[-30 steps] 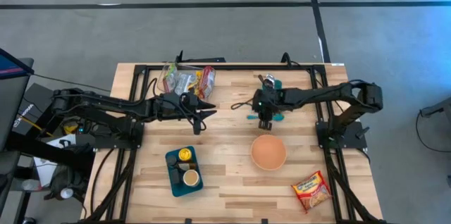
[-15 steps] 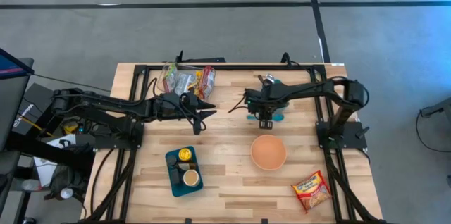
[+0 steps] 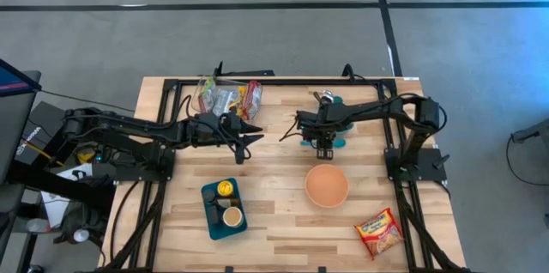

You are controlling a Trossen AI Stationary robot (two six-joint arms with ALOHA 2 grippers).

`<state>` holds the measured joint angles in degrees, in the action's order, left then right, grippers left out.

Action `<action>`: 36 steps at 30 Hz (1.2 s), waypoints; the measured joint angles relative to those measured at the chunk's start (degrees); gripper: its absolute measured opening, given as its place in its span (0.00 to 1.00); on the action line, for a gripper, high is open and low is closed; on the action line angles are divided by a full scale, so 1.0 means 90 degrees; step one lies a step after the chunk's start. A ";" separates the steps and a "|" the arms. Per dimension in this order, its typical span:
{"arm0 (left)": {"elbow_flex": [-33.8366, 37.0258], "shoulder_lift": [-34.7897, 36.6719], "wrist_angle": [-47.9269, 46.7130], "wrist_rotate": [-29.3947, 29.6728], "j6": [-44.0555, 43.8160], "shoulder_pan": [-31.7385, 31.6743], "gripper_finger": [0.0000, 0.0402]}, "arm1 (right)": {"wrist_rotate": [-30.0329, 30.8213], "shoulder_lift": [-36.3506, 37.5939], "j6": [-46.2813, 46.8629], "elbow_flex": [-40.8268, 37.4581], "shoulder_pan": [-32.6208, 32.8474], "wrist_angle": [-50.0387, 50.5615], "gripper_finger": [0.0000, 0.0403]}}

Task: Pick & Place Food Item
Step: Put the blue baby spoon into the green bin

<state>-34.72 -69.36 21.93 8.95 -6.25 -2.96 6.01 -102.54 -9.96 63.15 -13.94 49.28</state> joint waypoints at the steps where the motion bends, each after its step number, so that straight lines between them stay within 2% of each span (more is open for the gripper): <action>1: 0.0000 0.0000 0.0000 0.0000 0.0001 0.0000 0.23 | 0.0025 0.0032 0.0048 -0.0007 -0.0019 0.0084 0.29; 13: 0.0000 0.0000 0.0003 -0.0002 -0.0001 0.0000 0.23 | 0.0232 0.0063 0.0178 0.0001 -0.0428 0.0389 0.29; 25: 0.0000 0.0000 0.0010 0.0000 0.0000 -0.0001 0.23 | 0.0151 0.0764 0.0144 0.0001 0.0108 0.0304 0.29; 30: 0.0000 0.0000 0.0012 -0.0002 0.0000 -0.0001 0.23 | 0.0133 0.0614 0.0062 0.0001 0.0334 0.0263 0.29; 36: 0.0000 0.0000 0.0010 0.0000 0.0001 -0.0002 0.23 | 0.0053 0.0190 0.0105 -0.0002 0.0246 0.0276 0.29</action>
<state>-34.72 -69.36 22.02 8.95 -6.24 -2.98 6.48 -100.83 -9.02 63.13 -11.73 51.76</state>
